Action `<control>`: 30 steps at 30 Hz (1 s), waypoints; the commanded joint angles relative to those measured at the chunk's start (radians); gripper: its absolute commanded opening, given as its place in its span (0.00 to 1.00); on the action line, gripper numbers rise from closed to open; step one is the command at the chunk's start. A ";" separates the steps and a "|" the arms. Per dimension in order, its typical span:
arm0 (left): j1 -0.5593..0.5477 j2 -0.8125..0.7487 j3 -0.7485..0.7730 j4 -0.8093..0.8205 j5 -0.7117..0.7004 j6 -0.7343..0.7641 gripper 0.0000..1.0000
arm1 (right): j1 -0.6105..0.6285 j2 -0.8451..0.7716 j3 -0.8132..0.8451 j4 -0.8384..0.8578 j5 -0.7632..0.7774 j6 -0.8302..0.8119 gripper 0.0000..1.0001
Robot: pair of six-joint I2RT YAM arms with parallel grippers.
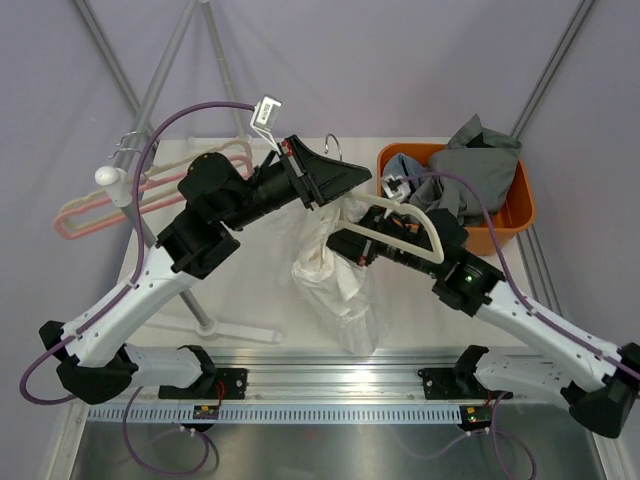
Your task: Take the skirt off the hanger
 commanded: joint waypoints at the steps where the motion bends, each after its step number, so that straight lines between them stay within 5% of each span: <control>1: -0.029 -0.018 0.028 0.276 0.074 -0.179 0.00 | 0.006 0.144 0.109 0.046 0.026 0.025 0.00; 9: -0.086 -0.067 0.068 0.226 0.062 -0.181 0.00 | -0.006 0.394 0.351 -0.040 0.141 -0.015 0.00; 20: -0.086 -0.131 0.174 0.045 0.083 -0.054 0.00 | -0.200 0.379 0.489 -0.210 0.182 -0.154 0.00; 30: -0.086 -0.213 0.033 -0.130 0.047 0.156 0.00 | -0.281 0.408 0.989 -0.353 0.317 -0.499 0.00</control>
